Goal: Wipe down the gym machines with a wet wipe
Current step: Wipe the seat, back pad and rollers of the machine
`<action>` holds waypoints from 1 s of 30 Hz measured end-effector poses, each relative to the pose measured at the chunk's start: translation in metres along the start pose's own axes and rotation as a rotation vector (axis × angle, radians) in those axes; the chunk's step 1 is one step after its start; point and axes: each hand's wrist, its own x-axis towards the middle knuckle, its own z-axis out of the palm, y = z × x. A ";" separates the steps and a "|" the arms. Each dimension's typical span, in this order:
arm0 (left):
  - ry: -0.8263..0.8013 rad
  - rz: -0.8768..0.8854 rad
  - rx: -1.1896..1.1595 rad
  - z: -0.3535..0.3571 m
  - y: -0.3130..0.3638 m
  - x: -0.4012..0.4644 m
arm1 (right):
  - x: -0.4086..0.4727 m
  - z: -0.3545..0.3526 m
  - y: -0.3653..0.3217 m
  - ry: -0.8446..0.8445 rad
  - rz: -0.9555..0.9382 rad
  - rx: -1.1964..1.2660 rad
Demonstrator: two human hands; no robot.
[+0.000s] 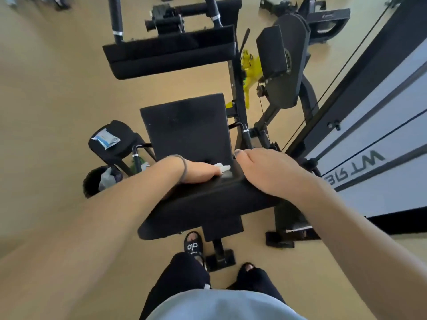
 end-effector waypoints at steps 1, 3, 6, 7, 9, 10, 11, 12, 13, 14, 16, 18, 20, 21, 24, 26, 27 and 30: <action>-0.018 0.005 0.010 -0.003 -0.003 0.004 | 0.005 -0.006 -0.001 -0.081 -0.006 0.053; -0.038 0.029 0.012 -0.005 -0.013 0.013 | 0.011 -0.016 -0.004 -0.238 -0.012 0.221; -0.165 0.190 0.015 -0.004 -0.041 0.019 | 0.025 -0.020 -0.017 -0.413 -0.039 0.332; -0.204 0.227 0.020 -0.008 -0.052 0.020 | 0.030 -0.018 -0.023 -0.480 -0.081 0.318; -0.253 0.252 -0.064 -0.018 -0.069 0.009 | 0.039 -0.010 -0.036 -0.613 -0.172 0.280; -0.257 0.300 -0.132 -0.022 -0.077 0.004 | 0.043 -0.006 -0.042 -0.662 -0.207 0.269; -0.250 0.373 -0.182 -0.024 -0.086 -0.004 | 0.047 -0.004 -0.047 -0.696 -0.230 0.259; -0.225 0.391 -0.204 -0.025 -0.093 -0.006 | 0.050 -0.003 -0.052 -0.709 -0.237 0.260; -0.187 0.412 -0.229 -0.024 -0.094 -0.003 | 0.052 -0.003 -0.055 -0.713 -0.236 0.273; -0.145 0.402 -0.242 -0.025 -0.098 -0.002 | 0.054 -0.002 -0.058 -0.718 -0.240 0.297; -0.069 0.382 -0.248 -0.020 -0.104 0.002 | 0.055 0.002 -0.062 -0.731 -0.297 0.216; -0.018 0.426 -0.297 -0.020 -0.111 0.003 | 0.052 0.009 -0.064 -0.703 -0.388 0.022; -0.038 0.468 -0.294 -0.022 -0.120 0.002 | 0.051 0.008 -0.068 -0.693 -0.419 -0.093; -0.087 0.469 -0.323 -0.024 -0.123 0.000 | 0.052 0.006 -0.071 -0.679 -0.444 -0.098; 0.007 0.451 -0.748 -0.032 -0.133 0.004 | 0.059 0.006 -0.078 -0.642 -0.539 -0.013; 0.337 0.289 -0.960 -0.031 -0.136 0.018 | 0.064 0.010 -0.079 -0.716 -0.522 0.066; 0.469 0.185 -0.982 -0.028 -0.135 0.025 | 0.067 0.012 -0.079 -0.779 -0.486 0.091; 0.565 -0.110 -1.028 -0.012 -0.134 0.048 | 0.081 0.012 -0.082 -0.882 -0.471 0.076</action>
